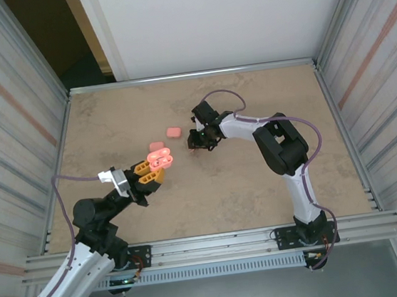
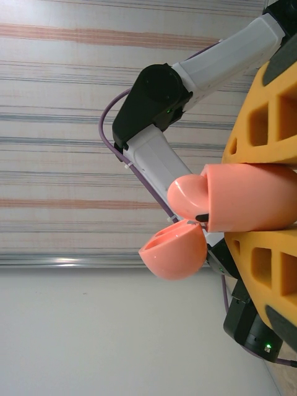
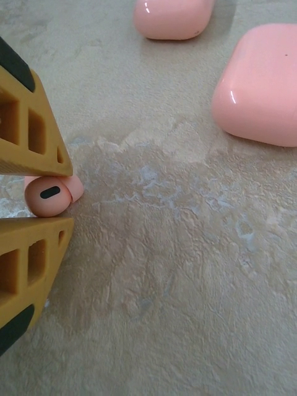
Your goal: Insert the wireless bluetooth earbuds into the charging case
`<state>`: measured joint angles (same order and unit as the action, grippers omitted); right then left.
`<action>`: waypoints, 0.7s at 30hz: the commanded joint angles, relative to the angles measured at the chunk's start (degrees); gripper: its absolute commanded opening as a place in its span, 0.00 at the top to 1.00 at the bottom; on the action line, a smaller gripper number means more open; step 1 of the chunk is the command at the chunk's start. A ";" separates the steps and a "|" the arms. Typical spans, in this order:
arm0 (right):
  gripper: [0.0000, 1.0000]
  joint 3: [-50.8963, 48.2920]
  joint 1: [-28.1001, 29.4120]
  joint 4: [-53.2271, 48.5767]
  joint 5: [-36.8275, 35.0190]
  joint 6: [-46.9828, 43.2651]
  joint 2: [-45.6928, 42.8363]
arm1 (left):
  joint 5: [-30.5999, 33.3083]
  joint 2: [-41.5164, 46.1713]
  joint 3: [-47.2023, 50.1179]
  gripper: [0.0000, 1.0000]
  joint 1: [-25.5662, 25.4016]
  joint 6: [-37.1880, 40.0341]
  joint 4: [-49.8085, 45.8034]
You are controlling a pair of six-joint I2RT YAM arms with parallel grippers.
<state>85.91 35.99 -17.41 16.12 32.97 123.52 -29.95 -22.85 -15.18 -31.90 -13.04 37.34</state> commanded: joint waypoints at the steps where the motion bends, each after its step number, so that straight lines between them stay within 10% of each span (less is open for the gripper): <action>1: 0.80 0.92 0.39 -1.26 -1.74 -0.50 2.10 | 0.86 0.35 -0.29 1.00 -0.36 1.17 0.23; 21: 0.81 -7.48 0.05 0.49 -2.24 -11.46 -16.59 | 2.29 3.61 5.65 1.00 -0.42 -2.91 -4.26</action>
<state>79.96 35.99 -16.58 14.59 25.52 112.25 -28.84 -20.56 -10.81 -31.90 -14.31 33.08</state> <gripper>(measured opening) 0.193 0.228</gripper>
